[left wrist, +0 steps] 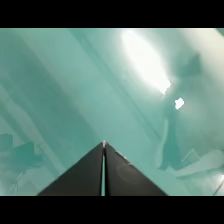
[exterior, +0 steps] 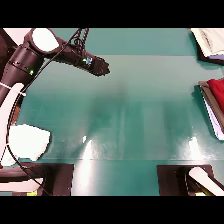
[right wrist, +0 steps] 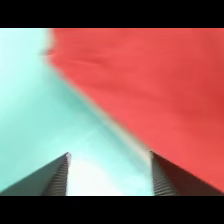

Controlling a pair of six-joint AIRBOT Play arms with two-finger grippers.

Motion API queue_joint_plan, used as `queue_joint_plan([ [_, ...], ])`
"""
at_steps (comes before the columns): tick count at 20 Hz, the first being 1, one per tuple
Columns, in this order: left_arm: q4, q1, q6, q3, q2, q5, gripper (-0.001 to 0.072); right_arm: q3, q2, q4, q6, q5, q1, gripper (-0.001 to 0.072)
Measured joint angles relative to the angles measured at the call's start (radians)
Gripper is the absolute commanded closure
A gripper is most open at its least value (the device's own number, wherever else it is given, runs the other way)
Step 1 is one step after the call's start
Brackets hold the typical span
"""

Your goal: Fold the shirts.

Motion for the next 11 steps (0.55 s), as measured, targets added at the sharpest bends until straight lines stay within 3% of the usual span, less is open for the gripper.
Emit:
queue_joint_plan([
  [2, -0.002, 0.0, 0.0, 0.0, 0.0, -0.006, 0.0683, 0.033, 0.0, 0.005, 0.002, 0.016, 0.107, 0.0697],
  [11, -0.006, 0.0, 0.001, 0.0, 0.0, 0.006, 0.0683, 0.122, 0.0, 0.009, 0.002, 0.016, 0.537, 0.0691],
])
